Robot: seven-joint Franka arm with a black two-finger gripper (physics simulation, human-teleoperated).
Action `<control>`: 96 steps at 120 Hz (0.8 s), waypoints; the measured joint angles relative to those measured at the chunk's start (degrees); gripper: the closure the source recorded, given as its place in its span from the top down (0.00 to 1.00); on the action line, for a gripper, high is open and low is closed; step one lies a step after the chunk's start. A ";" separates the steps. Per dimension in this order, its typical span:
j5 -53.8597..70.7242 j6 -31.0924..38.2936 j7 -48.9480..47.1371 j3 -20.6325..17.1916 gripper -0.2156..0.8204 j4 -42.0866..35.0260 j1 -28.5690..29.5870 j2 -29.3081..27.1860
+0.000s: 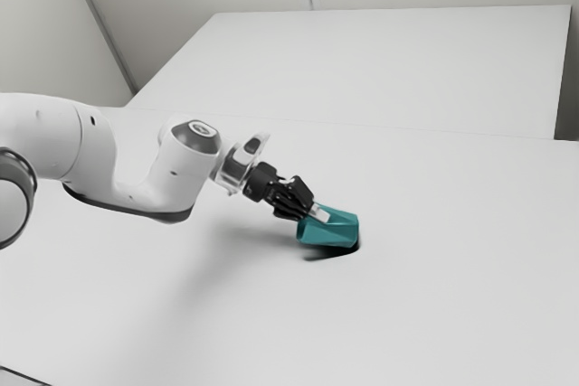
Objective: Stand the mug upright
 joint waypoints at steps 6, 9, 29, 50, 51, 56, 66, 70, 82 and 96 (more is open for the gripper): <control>0.02 0.16 0.53 -0.11 0.06 -0.01 0.00 -0.44; 0.04 0.28 0.78 -0.14 0.06 -0.02 0.00 -0.78; 1.76 1.71 2.16 -0.27 0.05 -0.54 -0.24 -5.57; 18.38 5.28 -0.48 -0.32 0.05 -1.80 -0.08 -12.38; 19.58 5.40 -0.78 -0.31 0.05 -1.81 -0.04 -12.58; 26.12 5.92 -2.54 -0.33 0.05 -2.02 0.23 -13.42; 38.52 6.49 -6.45 -0.41 0.05 -2.25 0.77 -15.22; 42.76 6.65 -8.09 -0.40 0.05 -2.30 0.90 -15.76; 52.25 7.00 -12.98 -0.33 0.05 -2.31 1.31 -16.93; 59.09 7.21 -18.50 -0.52 0.05 -2.34 2.13 -17.44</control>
